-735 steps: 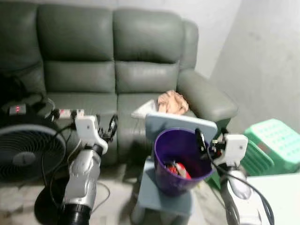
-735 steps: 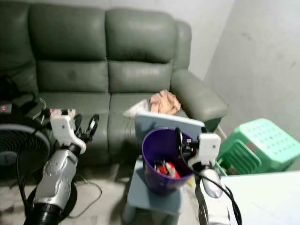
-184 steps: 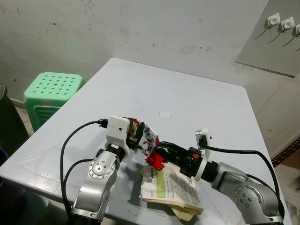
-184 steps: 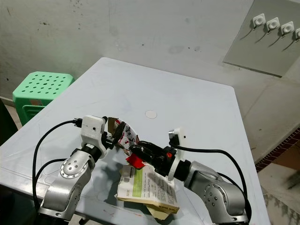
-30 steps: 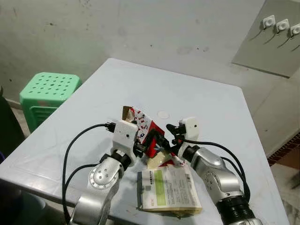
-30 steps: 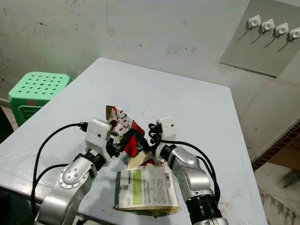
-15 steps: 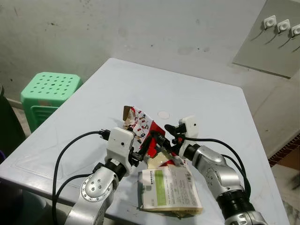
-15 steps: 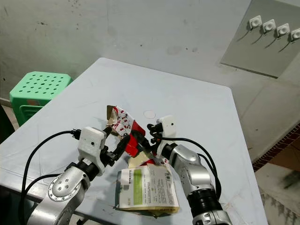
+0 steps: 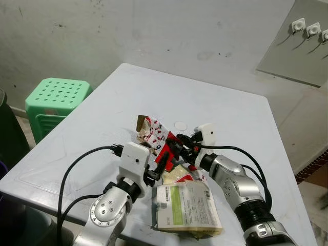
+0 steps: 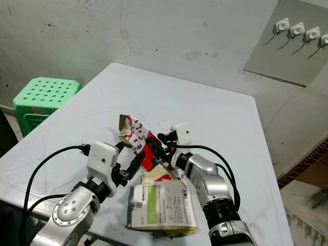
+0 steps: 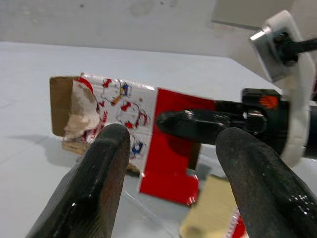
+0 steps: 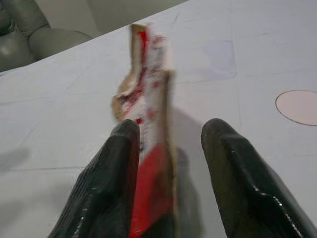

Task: Picking trash to rubbish bin

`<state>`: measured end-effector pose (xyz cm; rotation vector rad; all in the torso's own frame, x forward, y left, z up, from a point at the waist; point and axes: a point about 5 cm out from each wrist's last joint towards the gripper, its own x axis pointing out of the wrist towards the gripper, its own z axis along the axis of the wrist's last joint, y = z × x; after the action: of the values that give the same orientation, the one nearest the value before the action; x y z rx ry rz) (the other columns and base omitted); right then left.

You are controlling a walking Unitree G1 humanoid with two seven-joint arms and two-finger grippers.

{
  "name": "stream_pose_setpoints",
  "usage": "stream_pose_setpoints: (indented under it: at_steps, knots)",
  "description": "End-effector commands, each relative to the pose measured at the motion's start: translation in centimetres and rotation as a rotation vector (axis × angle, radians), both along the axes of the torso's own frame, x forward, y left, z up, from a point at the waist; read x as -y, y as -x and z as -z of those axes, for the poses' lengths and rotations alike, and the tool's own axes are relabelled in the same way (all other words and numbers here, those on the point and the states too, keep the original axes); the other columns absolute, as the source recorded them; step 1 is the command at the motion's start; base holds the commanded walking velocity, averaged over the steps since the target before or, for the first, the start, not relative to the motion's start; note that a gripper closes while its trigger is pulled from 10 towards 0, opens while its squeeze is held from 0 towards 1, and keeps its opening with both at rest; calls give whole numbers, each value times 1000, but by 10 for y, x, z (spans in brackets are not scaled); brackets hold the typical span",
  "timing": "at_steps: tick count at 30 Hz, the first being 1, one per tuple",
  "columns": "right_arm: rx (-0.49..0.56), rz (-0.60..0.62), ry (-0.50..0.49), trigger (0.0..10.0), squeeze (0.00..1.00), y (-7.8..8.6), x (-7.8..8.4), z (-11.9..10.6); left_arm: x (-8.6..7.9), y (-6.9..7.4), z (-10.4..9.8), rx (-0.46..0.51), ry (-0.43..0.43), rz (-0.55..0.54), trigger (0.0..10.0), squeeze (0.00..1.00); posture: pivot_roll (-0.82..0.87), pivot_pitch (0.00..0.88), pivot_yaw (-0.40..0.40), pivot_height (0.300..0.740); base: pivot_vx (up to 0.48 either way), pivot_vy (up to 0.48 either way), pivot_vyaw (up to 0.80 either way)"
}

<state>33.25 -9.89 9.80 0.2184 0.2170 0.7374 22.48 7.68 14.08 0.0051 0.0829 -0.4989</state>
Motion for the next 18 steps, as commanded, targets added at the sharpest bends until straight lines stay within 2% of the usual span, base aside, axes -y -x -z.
stream_pose_setpoints:
  at_steps: [1,18]
  knots:
    - [12,20,11,0,0,-5,8,-3,5,3,-6,14,8,24,10000,0,62,1,-133,740,0,0,0]
    - [16,16,22,0,0,-6,12,-1,5,-1,-8,22,6,23,10000,0,66,0,-137,740,0,0,0]
